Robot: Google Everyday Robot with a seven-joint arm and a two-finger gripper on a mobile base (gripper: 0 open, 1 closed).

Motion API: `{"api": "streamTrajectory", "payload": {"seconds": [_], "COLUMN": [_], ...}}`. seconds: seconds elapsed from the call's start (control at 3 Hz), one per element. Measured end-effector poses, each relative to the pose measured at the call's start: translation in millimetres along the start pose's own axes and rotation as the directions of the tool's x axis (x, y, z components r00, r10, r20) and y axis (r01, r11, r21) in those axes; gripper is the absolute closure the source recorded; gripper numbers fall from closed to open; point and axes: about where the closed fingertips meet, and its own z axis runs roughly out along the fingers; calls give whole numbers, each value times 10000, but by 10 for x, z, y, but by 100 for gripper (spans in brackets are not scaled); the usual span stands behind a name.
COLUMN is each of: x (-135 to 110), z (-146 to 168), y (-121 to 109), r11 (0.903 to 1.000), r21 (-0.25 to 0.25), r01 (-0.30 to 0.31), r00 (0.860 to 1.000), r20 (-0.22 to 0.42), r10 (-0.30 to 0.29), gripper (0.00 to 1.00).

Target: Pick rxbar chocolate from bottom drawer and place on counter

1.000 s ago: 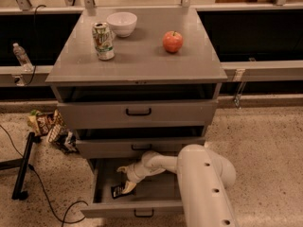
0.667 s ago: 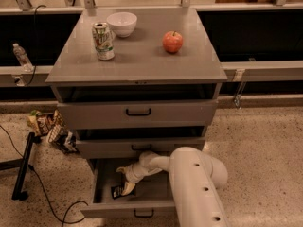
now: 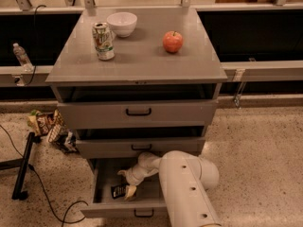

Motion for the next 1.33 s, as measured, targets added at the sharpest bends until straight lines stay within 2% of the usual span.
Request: {"api": "streamTrajectory", "payload": {"seconds": [0.33,0.67,1.0,1.33], "x": [90,150,155,131], "z": [71,148,161,131], "y": [73,116,131,126], "r11": [9993,9979,9972,9972], "r21": [-269,-463,-536,-535], "r01": [-254,-445,-515,-517], "r00": [9996,9987,9982,9982], "r20": [-162,-279,-335,-337], "r10": [249,433,497,499], "gripper": [22,29,43,63]}}
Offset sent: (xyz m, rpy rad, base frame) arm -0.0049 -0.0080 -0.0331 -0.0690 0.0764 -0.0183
